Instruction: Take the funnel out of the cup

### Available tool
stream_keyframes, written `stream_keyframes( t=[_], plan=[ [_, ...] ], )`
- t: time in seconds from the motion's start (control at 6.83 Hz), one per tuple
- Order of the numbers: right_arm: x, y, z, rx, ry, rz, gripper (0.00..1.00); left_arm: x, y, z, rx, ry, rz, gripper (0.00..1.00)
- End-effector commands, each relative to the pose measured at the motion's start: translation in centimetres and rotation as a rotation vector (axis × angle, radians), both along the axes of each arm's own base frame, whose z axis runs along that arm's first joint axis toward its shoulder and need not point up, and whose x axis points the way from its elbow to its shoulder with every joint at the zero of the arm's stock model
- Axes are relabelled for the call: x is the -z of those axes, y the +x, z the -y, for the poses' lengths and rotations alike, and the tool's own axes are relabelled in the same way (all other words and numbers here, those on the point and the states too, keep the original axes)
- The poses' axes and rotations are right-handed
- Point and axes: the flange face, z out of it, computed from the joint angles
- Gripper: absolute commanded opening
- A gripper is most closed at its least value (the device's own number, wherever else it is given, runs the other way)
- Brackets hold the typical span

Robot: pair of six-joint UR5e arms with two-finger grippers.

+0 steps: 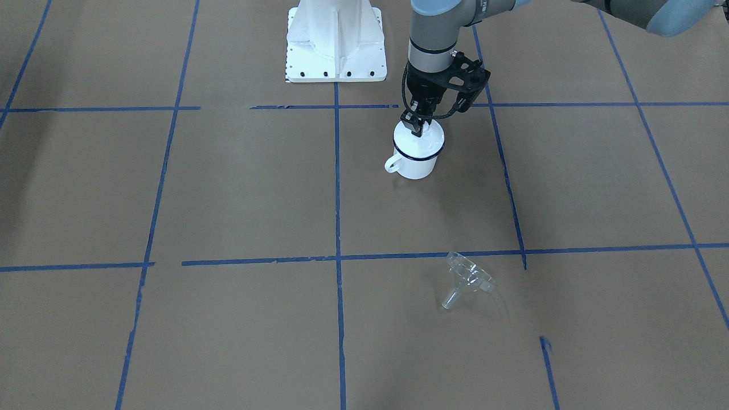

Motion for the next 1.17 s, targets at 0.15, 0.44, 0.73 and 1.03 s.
stream_keyframes(
  t=[0.15,0.44,0.73,1.03],
  plan=[
    [0.1,0.0,0.0,0.000,0.001,0.000,1.00,-0.2,0.0,0.0,0.000,-0.001,0.005,1.00],
    [0.1,0.0,0.0,0.000,0.001,0.000,1.00,-0.2,-0.2,0.0,-0.019,0.019,0.004,1.00],
    [0.1,0.0,0.0,0.000,0.001,0.000,1.00,1.2,-6.7,3.9,-0.109,0.166,-0.037,1.00],
    [0.0,0.0,0.0,0.000,0.000,0.000,1.00,-2.8,-16.1,9.6,-0.257,0.331,-0.006,1.00]
  ],
)
